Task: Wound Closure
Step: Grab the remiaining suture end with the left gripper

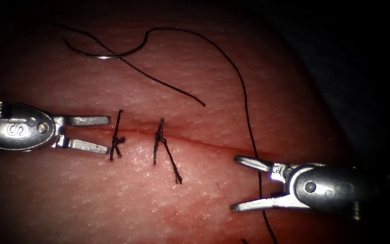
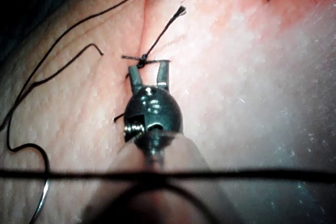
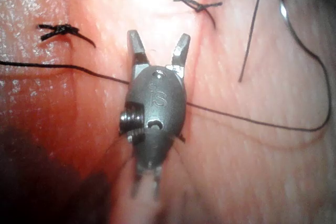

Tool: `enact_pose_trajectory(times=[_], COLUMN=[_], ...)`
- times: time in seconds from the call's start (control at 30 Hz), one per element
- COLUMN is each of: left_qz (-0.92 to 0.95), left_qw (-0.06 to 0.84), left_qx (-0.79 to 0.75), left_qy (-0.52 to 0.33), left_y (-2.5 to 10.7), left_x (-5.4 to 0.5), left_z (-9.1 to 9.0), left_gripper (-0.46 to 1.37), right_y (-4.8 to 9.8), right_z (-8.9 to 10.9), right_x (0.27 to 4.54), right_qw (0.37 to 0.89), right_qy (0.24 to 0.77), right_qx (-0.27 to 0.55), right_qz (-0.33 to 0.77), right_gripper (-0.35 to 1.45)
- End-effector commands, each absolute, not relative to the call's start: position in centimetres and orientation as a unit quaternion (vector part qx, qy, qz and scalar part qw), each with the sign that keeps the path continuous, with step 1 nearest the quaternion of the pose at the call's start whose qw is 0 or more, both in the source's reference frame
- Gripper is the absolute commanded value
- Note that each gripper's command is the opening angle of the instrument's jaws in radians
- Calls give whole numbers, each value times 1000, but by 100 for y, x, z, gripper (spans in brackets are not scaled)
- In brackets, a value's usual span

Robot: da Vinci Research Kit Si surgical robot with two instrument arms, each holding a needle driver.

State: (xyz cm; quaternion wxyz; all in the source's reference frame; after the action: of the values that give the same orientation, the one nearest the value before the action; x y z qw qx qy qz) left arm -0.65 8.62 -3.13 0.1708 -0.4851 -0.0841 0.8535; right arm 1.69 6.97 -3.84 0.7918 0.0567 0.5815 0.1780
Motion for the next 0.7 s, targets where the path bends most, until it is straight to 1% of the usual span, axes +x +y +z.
enact_pose_trajectory(times=[0.03,0.23,0.7], left_qz=[858,868,877], left_qw=[167,152,137], left_qx=[-478,-467,-457], left_qy=[-84,-76,-61], left_y=[858,845,840], left_x=[-71,-93,-120], left_z=[-312,-317,-319], left_gripper=[27,28,28], right_y=[698,701,706], right_z=[-383,-379,-372], right_x=[168,167,167], right_qw=[792,793,797], right_qy=[582,580,575], right_qx=[60,60,62], right_qz=[175,175,175], right_gripper=[132,132,134])
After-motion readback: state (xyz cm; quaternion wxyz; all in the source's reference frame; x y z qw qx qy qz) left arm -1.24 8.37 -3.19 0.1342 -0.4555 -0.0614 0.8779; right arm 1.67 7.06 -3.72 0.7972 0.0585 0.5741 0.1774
